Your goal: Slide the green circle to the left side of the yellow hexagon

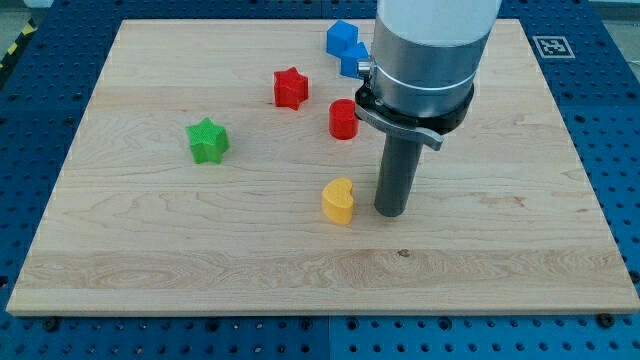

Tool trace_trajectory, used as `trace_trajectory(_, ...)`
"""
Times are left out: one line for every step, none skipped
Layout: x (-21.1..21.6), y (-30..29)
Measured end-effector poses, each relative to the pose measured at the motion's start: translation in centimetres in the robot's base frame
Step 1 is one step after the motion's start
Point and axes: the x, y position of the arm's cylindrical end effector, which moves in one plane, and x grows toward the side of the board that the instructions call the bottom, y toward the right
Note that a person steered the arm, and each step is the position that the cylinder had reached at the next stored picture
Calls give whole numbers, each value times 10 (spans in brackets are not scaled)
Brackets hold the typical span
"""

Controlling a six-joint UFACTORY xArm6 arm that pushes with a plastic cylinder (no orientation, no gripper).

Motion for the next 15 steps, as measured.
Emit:
trace_trajectory(0, 15)
trace_trajectory(0, 31)
trace_trajectory(1, 31)
trace_trajectory(1, 21)
trace_trajectory(1, 19)
trace_trajectory(1, 19)
trace_trajectory(-2, 13)
trace_trajectory(-10, 7)
trace_trajectory(-21, 7)
trace_trajectory(-32, 7)
trace_trajectory(-42, 7)
trace_trajectory(-55, 7)
trace_trajectory(-81, 7)
trace_trajectory(-119, 7)
trace_trajectory(-165, 7)
